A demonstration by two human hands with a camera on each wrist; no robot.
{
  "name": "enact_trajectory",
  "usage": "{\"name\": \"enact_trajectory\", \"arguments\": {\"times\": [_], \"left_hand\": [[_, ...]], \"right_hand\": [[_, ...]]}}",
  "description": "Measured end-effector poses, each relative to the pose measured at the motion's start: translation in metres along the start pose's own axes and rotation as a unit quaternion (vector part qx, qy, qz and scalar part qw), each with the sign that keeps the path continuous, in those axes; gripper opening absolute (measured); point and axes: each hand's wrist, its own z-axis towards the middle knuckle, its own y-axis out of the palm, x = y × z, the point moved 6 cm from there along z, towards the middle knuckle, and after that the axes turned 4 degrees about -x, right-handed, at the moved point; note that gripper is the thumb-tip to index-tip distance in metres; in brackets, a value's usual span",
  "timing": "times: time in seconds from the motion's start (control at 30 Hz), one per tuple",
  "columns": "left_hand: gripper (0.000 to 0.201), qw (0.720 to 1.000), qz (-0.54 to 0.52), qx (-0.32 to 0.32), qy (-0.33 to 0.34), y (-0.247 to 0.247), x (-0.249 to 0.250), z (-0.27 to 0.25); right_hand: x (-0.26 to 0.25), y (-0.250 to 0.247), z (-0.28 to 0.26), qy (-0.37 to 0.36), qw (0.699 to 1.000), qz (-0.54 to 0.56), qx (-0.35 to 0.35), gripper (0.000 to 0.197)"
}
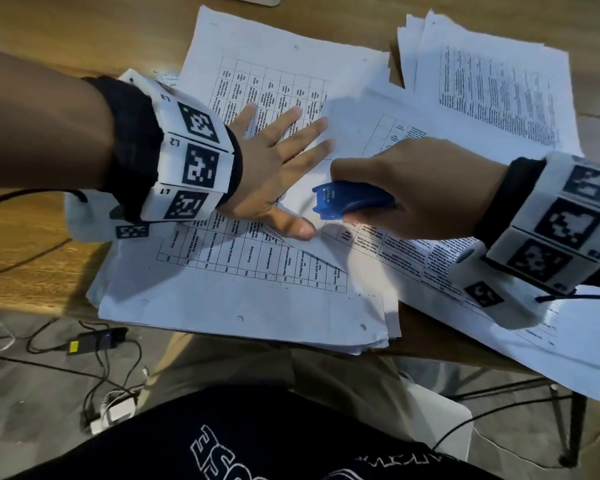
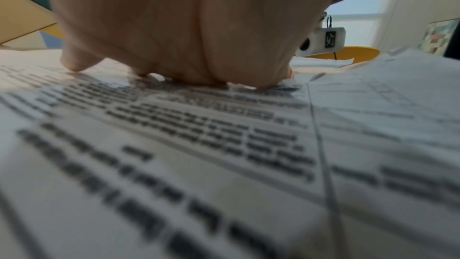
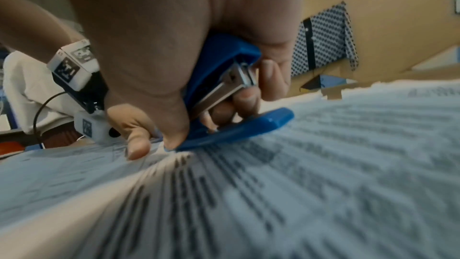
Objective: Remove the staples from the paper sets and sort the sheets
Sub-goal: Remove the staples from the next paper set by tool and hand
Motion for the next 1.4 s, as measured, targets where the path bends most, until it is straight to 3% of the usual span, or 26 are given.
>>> {"name": "enact_trajectory", "arguments": {"times": [0.07, 0.23, 0.5, 0.7, 0.93, 1.4], "left_hand": [[0.129, 0.999, -0.026, 0.033, 0.0, 0.001, 0.0, 0.0], [0.12, 0.999, 0.032, -0.012, -0.008, -0.001, -0.006, 0.001], [0.114, 0.997, 0.057, -0.057, -0.015, -0.007, -0.001, -0.005], [0.116, 0.996, 0.063, -0.062, -0.012, -0.007, 0.001, -0.006], [0.115, 0.996, 0.059, -0.061, -0.012, -0.009, 0.002, -0.007], [0.119, 0.998, 0.062, -0.029, 0.002, -0.006, -0.001, -0.005]], "right_hand": [[-0.003, 0.005, -0.002, 0.006, 1.0, 0.027, -0.004, 0.03], [-0.006, 0.019, -0.009, 0.045, 0.998, 0.023, -0.022, 0.029], [-0.011, 0.008, -0.002, -0.05, 0.997, -0.05, -0.016, 0.04], [-0.004, 0.013, 0.001, 0.009, 0.999, 0.037, -0.036, 0.027], [-0.007, 0.005, 0.005, -0.026, 0.999, -0.032, -0.035, 0.026], [-0.012, 0.016, 0.0, 0.068, 0.989, 0.132, 0.005, 0.028]]}}
